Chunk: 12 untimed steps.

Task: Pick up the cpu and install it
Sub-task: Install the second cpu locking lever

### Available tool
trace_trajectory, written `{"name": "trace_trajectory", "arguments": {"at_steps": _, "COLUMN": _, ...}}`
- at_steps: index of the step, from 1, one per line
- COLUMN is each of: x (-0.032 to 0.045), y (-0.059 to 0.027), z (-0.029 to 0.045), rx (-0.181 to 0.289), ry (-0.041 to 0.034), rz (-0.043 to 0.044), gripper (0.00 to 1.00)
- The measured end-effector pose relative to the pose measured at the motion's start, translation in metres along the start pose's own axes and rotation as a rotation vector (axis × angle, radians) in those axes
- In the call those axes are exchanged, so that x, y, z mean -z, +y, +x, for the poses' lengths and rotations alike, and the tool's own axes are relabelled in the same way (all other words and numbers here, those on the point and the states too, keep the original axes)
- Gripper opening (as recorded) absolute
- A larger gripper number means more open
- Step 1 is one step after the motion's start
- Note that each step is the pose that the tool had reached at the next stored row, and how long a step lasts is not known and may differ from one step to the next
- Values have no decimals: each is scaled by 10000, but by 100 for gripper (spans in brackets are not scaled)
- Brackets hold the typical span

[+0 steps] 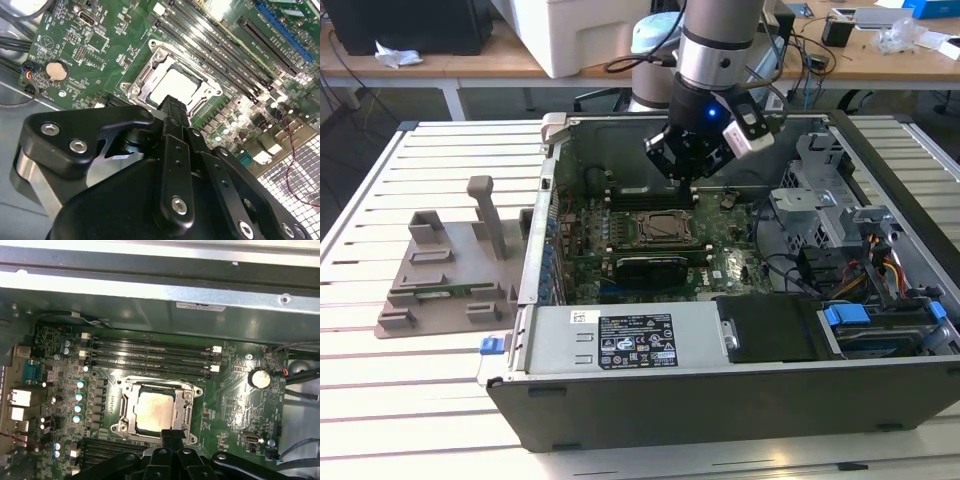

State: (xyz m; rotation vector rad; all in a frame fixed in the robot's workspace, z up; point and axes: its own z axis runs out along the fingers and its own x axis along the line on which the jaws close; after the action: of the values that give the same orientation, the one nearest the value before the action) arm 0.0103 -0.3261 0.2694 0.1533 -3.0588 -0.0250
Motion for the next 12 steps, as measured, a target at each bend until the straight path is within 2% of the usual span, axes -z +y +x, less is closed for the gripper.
{"name": "trace_trajectory", "arguments": {"at_steps": 6, "x": -17, "y": -256, "z": 29, "rx": 0, "ry": 0, "rz": -3, "gripper": 11}}
{"name": "trace_trajectory", "arguments": {"at_steps": 9, "x": -66, "y": -350, "z": 34, "rx": 0, "ry": 0, "rz": -4, "gripper": 11}}
{"name": "trace_trajectory", "arguments": {"at_steps": 10, "x": -81, "y": -387, "z": 38, "rx": 3, "ry": -5, "rz": -54, "gripper": 11}}
{"name": "trace_trajectory", "arguments": {"at_steps": 11, "x": -85, "y": -404, "z": 40, "rx": 12, "ry": -16, "rz": -160, "gripper": 11}}
{"name": "trace_trajectory", "arguments": {"at_steps": 12, "x": -85, "y": -417, "z": 44, "rx": 26, "ry": -32, "rz": -326, "gripper": 11}}
